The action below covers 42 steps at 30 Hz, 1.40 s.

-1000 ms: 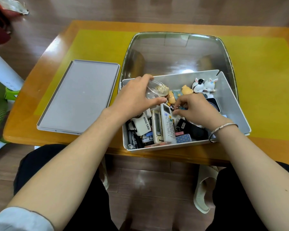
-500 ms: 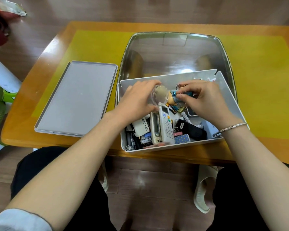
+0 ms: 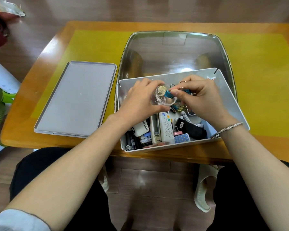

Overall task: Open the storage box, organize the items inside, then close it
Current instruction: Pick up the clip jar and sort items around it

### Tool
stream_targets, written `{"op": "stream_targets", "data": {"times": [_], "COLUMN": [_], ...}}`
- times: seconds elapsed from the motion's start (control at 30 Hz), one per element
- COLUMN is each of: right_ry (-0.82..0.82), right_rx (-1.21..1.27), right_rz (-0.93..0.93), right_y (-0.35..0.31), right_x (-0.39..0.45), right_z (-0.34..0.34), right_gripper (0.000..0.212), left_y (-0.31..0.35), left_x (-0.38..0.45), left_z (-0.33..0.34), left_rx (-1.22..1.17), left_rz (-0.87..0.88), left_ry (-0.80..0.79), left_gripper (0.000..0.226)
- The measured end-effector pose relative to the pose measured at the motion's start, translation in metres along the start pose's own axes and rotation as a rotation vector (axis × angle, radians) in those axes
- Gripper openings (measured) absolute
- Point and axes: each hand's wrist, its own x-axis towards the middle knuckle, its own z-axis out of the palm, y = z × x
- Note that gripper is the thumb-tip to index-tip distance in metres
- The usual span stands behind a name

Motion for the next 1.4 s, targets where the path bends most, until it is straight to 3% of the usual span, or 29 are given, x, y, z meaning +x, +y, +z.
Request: {"op": "stream_targets", "data": {"times": [0.1, 0.33, 0.4, 0.5, 0.57, 0.87, 1.03, 1.13, 1.4], "right_ry": [-0.004, 0.247, 0.222, 0.146, 0.117, 0.195, 0.161, 0.110, 0.047], "right_rx": [-0.058, -0.016, -0.062, -0.091, -0.134, -0.060, 0.027, -0.053, 0.058], "right_rz": [0.015, 0.043, 0.056, 0.089, 0.076, 0.018, -0.002, -0.051, 0.077], "right_y": [0.000, -0.001, 0.001, 0.002, 0.002, 0.001, -0.001, -0.002, -0.004], "right_x": [0.002, 0.005, 0.004, 0.002, 0.002, 0.004, 0.002, 0.002, -0.001], "right_z": [0.000, -0.010, -0.010, -0.009, -0.008, -0.007, -0.006, -0.004, 0.002], "right_gripper": [0.024, 0.013, 0.006, 0.022, 0.019, 0.007, 0.004, 0.007, 0.020], "left_y": [0.000, 0.003, 0.004, 0.004, 0.005, -0.004, -0.004, -0.003, -0.003], "left_x": [-0.001, 0.001, 0.002, 0.002, 0.001, 0.002, 0.001, 0.001, 0.003], "left_z": [0.000, -0.002, -0.001, -0.001, 0.000, 0.005, 0.005, 0.006, 0.011], "left_rx": [0.005, -0.009, -0.005, -0.060, -0.061, -0.036, -0.035, -0.063, 0.016], "left_rz": [0.016, 0.011, -0.005, -0.063, -0.095, 0.038, 0.059, 0.041, -0.016], "left_ry": [0.018, 0.111, 0.103, 0.004, -0.017, -0.006, 0.033, 0.020, 0.043], "left_gripper": [0.073, 0.073, 0.072, 0.074, 0.075, 0.075, 0.074, 0.075, 0.072]}}
